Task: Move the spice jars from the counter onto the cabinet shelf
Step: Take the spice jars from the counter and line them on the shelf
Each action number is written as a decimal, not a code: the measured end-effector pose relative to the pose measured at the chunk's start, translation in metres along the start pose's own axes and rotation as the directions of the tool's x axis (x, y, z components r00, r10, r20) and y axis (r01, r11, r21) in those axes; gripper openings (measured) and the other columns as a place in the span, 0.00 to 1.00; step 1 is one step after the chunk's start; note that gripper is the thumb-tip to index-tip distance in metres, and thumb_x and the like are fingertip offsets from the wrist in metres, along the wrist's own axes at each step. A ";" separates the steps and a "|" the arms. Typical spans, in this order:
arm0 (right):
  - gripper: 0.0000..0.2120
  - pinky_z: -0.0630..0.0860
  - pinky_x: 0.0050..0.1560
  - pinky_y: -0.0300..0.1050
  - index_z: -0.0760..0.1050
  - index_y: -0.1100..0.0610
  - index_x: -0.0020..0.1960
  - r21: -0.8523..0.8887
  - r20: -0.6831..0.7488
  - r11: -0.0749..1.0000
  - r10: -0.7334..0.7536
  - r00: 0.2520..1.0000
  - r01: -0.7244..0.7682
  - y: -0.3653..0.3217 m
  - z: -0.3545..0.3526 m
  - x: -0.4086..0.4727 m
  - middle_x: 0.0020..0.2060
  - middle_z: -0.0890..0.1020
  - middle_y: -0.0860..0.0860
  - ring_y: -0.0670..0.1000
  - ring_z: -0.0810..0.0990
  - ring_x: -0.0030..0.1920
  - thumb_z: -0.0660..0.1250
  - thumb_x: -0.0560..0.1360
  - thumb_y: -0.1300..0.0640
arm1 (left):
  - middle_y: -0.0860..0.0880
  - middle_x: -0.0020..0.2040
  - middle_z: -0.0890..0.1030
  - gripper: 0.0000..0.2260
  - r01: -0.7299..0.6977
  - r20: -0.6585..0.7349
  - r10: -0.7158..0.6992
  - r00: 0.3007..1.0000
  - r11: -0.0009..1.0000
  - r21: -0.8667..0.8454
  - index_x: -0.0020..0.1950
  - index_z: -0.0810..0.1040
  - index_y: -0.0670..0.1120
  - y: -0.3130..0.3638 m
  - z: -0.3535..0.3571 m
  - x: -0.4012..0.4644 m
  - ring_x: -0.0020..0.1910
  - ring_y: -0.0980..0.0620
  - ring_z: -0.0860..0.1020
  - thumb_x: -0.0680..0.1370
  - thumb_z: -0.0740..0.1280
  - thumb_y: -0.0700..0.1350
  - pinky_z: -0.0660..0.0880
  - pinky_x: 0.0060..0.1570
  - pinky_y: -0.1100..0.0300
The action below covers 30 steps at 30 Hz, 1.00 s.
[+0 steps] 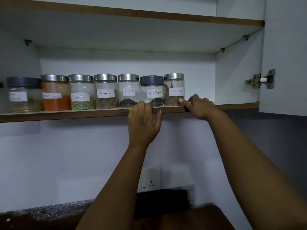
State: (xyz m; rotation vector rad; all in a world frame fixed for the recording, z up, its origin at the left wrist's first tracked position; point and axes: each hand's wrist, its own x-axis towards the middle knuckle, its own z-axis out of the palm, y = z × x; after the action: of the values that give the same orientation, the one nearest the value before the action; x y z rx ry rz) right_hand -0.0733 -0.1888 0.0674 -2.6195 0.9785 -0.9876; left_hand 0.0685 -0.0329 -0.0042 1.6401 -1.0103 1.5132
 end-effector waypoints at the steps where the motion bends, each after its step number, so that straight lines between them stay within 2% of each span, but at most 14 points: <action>1: 0.33 0.64 0.64 0.54 0.70 0.56 0.66 -0.053 -0.088 0.998 -0.040 0.995 0.036 0.003 0.007 -0.008 0.63 0.75 0.58 0.60 0.71 0.64 0.48 0.77 0.32 | 0.45 0.44 0.74 0.13 -0.005 -0.003 0.005 1.000 1.000 -0.006 0.48 0.75 0.42 0.000 -0.001 0.000 0.45 0.46 0.73 0.80 0.61 0.52 0.70 0.53 0.53; 4: 0.25 0.59 0.71 0.57 0.70 0.54 0.68 -0.120 -0.342 0.979 -0.198 0.919 0.166 0.016 0.035 -0.034 0.64 0.74 0.56 0.59 0.67 0.68 0.52 0.80 0.39 | 0.44 0.47 0.75 0.14 -0.015 -0.014 0.015 1.000 1.000 -0.027 0.51 0.76 0.41 0.000 0.000 -0.003 0.48 0.44 0.74 0.79 0.62 0.52 0.70 0.57 0.51; 6: 0.25 0.62 0.70 0.58 0.64 0.53 0.74 -0.055 -0.438 0.972 -0.228 0.870 0.227 0.024 0.052 -0.051 0.71 0.67 0.54 0.57 0.58 0.75 0.58 0.80 0.44 | 0.42 0.54 0.76 0.16 -0.010 -0.014 0.009 1.000 0.998 -0.064 0.59 0.76 0.41 0.000 0.003 -0.011 0.58 0.42 0.75 0.79 0.62 0.52 0.66 0.67 0.48; 8: 0.30 0.67 0.68 0.57 0.56 0.52 0.78 0.003 -0.456 0.971 -0.212 0.865 0.240 0.030 0.066 -0.064 0.77 0.58 0.52 0.55 0.51 0.77 0.60 0.80 0.46 | 0.42 0.66 0.74 0.22 0.010 -0.003 -0.011 1.000 0.992 -0.126 0.69 0.72 0.42 0.000 0.005 -0.027 0.70 0.43 0.68 0.79 0.63 0.52 0.58 0.74 0.48; 9: 0.31 0.67 0.67 0.56 0.54 0.51 0.78 0.007 -0.457 0.973 -0.204 0.866 0.233 0.032 0.072 -0.069 0.78 0.55 0.51 0.56 0.51 0.77 0.60 0.79 0.45 | 0.43 0.71 0.70 0.24 0.018 0.004 -0.017 1.000 0.989 -0.148 0.72 0.70 0.43 0.000 0.005 -0.039 0.74 0.44 0.64 0.79 0.63 0.52 0.55 0.74 0.49; 12: 0.30 0.68 0.67 0.58 0.57 0.50 0.77 0.048 -0.426 0.980 -0.154 0.892 0.192 0.038 0.092 -0.086 0.76 0.57 0.55 0.58 0.58 0.75 0.61 0.79 0.44 | 0.43 0.77 0.61 0.29 0.081 0.113 -0.064 0.991 0.985 -0.154 0.77 0.62 0.44 0.000 0.005 -0.090 0.77 0.44 0.56 0.78 0.63 0.53 0.50 0.75 0.49; 15: 0.27 0.69 0.66 0.56 0.61 0.51 0.75 0.136 -0.324 0.985 -0.055 0.944 0.104 0.053 0.130 -0.116 0.74 0.61 0.55 0.57 0.61 0.73 0.61 0.79 0.44 | 0.42 0.77 0.60 0.33 0.240 0.291 -0.193 0.937 0.962 -0.134 0.78 0.59 0.43 0.001 -0.001 -0.157 0.77 0.42 0.57 0.77 0.65 0.53 0.50 0.75 0.45; 19: 0.25 0.69 0.65 0.57 0.66 0.53 0.72 0.147 -0.178 0.987 0.086 0.980 -0.060 0.086 0.189 -0.174 0.70 0.65 0.56 0.58 0.63 0.70 0.62 0.78 0.44 | 0.37 0.73 0.66 0.34 0.414 0.510 -0.321 0.798 0.907 -0.078 0.76 0.62 0.39 -0.002 -0.027 -0.260 0.73 0.37 0.63 0.75 0.66 0.53 0.57 0.72 0.38; 22: 0.22 0.71 0.62 0.57 0.70 0.53 0.69 0.130 0.034 0.966 0.219 0.975 -0.222 0.108 0.221 -0.226 0.67 0.70 0.57 0.59 0.67 0.67 0.62 0.78 0.44 | 0.36 0.70 0.68 0.35 0.524 0.660 -0.405 0.632 0.851 0.020 0.74 0.63 0.36 -0.004 -0.057 -0.333 0.71 0.35 0.66 0.74 0.70 0.52 0.60 0.70 0.37; 24: 0.21 0.77 0.57 0.54 0.77 0.60 0.60 0.072 0.046 0.974 0.211 0.976 -0.214 0.109 0.239 -0.263 0.57 0.79 0.61 0.61 0.78 0.57 0.56 0.81 0.45 | 0.37 0.71 0.68 0.35 0.558 0.749 -0.422 0.511 0.825 0.085 0.74 0.63 0.36 -0.004 -0.078 -0.372 0.70 0.37 0.67 0.73 0.72 0.51 0.62 0.71 0.38; 25: 0.25 0.81 0.49 0.52 0.81 0.63 0.53 0.033 0.135 0.972 0.226 0.965 -0.232 0.107 0.242 -0.282 0.49 0.83 0.62 0.61 0.82 0.48 0.52 0.82 0.46 | 0.37 0.71 0.68 0.36 0.571 0.786 -0.423 0.450 0.813 0.110 0.74 0.63 0.36 -0.004 -0.088 -0.388 0.70 0.38 0.67 0.73 0.72 0.51 0.64 0.70 0.40; 26: 0.29 0.82 0.45 0.50 0.82 0.63 0.48 -0.099 0.064 0.970 0.230 0.971 -0.223 0.113 0.253 -0.299 0.44 0.84 0.61 0.59 0.84 0.43 0.49 0.83 0.45 | 0.38 0.71 0.67 0.36 0.586 0.816 -0.427 0.390 0.799 0.138 0.75 0.62 0.37 -0.003 -0.097 -0.401 0.70 0.39 0.66 0.73 0.72 0.52 0.65 0.69 0.43; 28: 0.25 0.77 0.54 0.48 0.79 0.60 0.57 -0.208 0.177 0.951 0.266 0.948 -0.229 0.120 0.273 -0.328 0.54 0.81 0.59 0.58 0.80 0.53 0.53 0.81 0.42 | 0.40 0.70 0.66 0.36 0.607 0.852 -0.445 0.278 0.768 0.203 0.75 0.60 0.39 -0.002 -0.112 -0.423 0.69 0.41 0.66 0.74 0.70 0.54 0.66 0.67 0.48; 30: 0.27 0.69 0.63 0.50 0.70 0.58 0.67 -0.162 0.356 0.963 0.259 0.898 -0.213 0.135 0.301 -0.352 0.65 0.73 0.59 0.58 0.72 0.64 0.58 0.79 0.40 | 0.41 0.69 0.66 0.36 0.630 0.867 -0.462 0.187 0.734 0.255 0.75 0.60 0.40 0.001 -0.124 -0.441 0.68 0.42 0.66 0.75 0.69 0.55 0.67 0.66 0.50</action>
State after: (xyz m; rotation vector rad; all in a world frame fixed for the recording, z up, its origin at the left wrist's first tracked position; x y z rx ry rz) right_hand -0.1486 -0.0880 -0.3985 -2.5603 1.2431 -0.3611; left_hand -0.0003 0.1171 -0.4314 2.3783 -0.7876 -0.1043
